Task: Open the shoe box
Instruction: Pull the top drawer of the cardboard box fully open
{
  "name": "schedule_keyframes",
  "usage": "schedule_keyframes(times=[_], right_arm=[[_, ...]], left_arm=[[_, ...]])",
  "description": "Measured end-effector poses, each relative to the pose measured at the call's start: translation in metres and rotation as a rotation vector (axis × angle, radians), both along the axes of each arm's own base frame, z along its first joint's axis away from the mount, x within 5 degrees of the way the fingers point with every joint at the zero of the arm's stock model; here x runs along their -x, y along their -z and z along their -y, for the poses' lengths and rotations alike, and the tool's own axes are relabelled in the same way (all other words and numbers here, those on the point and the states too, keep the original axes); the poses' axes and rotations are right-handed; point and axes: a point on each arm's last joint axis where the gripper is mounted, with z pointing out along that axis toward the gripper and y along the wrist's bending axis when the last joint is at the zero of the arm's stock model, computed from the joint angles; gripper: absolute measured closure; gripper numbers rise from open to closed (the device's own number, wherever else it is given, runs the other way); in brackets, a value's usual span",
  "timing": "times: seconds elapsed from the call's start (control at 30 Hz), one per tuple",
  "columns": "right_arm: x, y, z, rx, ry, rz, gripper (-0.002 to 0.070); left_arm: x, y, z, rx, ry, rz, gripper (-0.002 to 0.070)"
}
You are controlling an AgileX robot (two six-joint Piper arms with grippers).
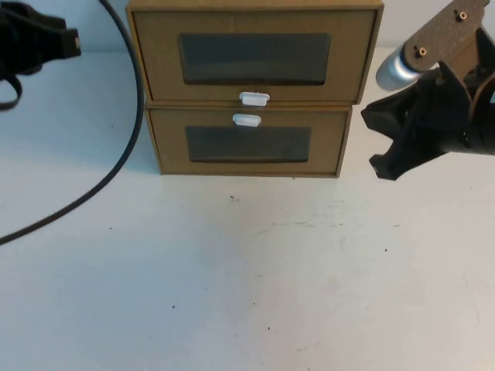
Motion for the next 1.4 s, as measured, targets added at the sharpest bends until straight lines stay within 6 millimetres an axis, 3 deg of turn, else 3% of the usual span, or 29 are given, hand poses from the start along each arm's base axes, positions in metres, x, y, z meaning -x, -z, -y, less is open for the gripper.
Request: schedule_keyframes(times=[0.13,0.27,0.5,0.67,0.87,0.97,1.1,1.4], right_arm=[[0.005,0.000,-0.001,0.032,-0.057,-0.005,0.0689],[0.012,-0.002,-0.013,0.004,-0.137,0.010,0.0689],[0.037,0.000,-0.053,0.119,-0.405,0.025,0.0689],[0.033,0.000,-0.068,0.226,-0.404,0.094,0.0689],[0.019,-0.018,-0.100,0.358,-0.382,0.197,0.0689],[0.012,-0.024,-0.118,0.552,-0.336,0.224,0.0689],[0.003,-0.020,-0.139,0.725,-0.200,0.294,0.0689],[0.005,-0.006,-0.163,0.774,-0.144,0.532,0.0689]], left_arm=[[-0.012,-0.032,0.002,-0.069,0.030,0.126,0.0680],[-0.041,-0.049,0.007,-0.112,0.037,0.202,0.0680],[-0.109,-0.032,0.029,-0.170,0.175,0.087,0.0680],[-0.142,-0.014,0.052,-0.119,0.367,0.066,0.0680],[-0.158,0.010,0.070,-0.092,0.559,0.008,0.0680],[-0.164,0.021,0.073,-0.071,0.578,-0.017,0.0680],[-0.165,0.020,0.073,-0.063,0.580,-0.015,0.0680],[-0.168,0.020,0.070,-0.011,0.562,-0.006,0.0680]])
